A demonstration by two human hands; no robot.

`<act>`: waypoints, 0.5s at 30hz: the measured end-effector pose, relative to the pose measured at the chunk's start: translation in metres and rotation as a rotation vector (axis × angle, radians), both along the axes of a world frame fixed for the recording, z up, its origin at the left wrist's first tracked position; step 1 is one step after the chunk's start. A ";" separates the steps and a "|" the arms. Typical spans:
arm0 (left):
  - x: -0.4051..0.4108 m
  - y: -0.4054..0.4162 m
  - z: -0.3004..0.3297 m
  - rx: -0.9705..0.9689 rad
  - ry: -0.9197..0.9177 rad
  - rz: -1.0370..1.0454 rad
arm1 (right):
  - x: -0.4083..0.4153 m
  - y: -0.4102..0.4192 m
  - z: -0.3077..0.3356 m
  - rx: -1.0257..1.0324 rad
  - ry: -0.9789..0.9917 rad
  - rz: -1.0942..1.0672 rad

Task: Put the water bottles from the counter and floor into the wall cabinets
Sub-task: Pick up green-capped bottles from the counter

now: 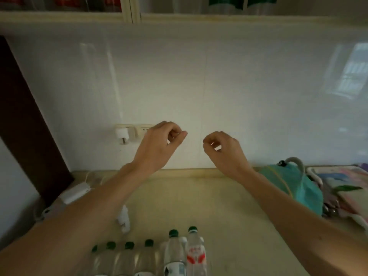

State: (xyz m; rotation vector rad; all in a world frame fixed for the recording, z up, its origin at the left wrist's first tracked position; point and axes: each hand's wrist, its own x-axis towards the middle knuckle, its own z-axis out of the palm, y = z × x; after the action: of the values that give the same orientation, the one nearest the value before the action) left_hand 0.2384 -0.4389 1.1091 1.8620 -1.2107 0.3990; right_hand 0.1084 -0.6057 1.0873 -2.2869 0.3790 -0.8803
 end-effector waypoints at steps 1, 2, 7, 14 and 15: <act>0.001 0.005 -0.021 0.036 0.048 0.003 | 0.000 0.003 -0.018 0.031 0.064 0.003; 0.002 0.009 -0.040 0.073 0.094 0.007 | 0.000 0.005 -0.036 0.055 0.131 0.007; 0.000 0.028 -0.138 0.355 0.382 0.044 | -0.006 0.017 -0.122 0.176 0.437 0.000; -0.014 0.041 -0.242 0.719 0.766 0.167 | -0.016 0.036 -0.211 0.383 0.733 -0.020; -0.017 0.041 -0.250 0.731 0.818 0.165 | -0.015 0.038 -0.219 0.437 0.747 -0.030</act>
State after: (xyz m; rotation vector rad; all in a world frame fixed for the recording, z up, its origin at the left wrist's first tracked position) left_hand 0.2213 -0.3980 0.8588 2.3649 -0.6511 -0.7727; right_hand 0.0933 -0.5679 0.8688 -2.1089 0.8326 0.0919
